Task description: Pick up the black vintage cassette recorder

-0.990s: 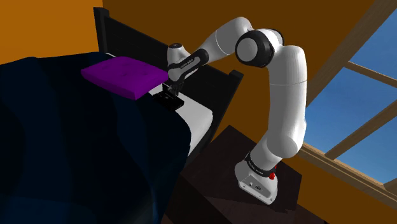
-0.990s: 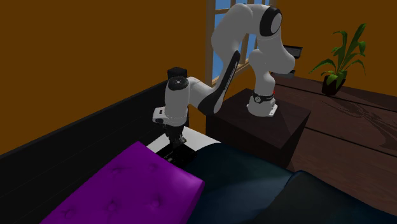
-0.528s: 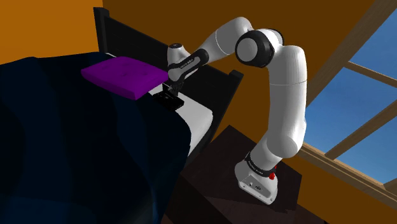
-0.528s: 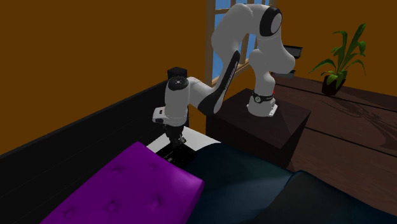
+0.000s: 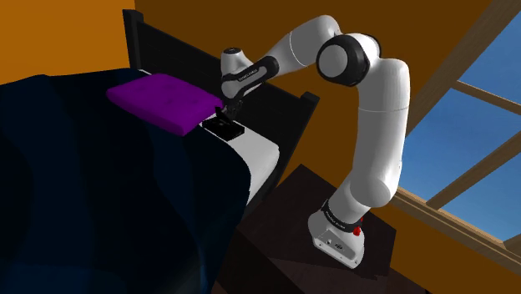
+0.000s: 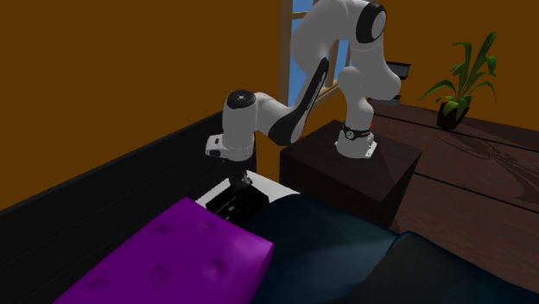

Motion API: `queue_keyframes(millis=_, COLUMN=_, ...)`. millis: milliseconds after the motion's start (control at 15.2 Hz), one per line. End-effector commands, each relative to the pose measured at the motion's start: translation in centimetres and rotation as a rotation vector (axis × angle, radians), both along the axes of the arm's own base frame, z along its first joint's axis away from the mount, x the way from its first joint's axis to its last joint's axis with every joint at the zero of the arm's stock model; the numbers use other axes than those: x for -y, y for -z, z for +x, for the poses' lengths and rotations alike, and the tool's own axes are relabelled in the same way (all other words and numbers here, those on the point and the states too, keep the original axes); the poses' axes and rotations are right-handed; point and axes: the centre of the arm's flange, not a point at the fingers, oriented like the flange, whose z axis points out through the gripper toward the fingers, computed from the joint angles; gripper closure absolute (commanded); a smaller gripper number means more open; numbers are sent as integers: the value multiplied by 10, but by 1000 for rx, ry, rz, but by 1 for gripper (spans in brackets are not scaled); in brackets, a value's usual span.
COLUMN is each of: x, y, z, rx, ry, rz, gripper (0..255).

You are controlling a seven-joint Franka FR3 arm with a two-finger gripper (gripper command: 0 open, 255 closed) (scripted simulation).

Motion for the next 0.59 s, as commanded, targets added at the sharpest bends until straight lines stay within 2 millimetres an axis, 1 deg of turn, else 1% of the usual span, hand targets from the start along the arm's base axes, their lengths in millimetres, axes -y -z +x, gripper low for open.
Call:
queue_keyframes(millis=0, x=-1, y=-11, z=1, rx=2, ry=0, rz=0, gripper=255)
queue_keyframes(millis=396, x=-1, y=-43, z=1, rx=2, ry=0, rz=0, gripper=255)
queue_keyframes(millis=528, x=-1, y=-44, z=1, rx=2, ry=0, rz=0, gripper=255)
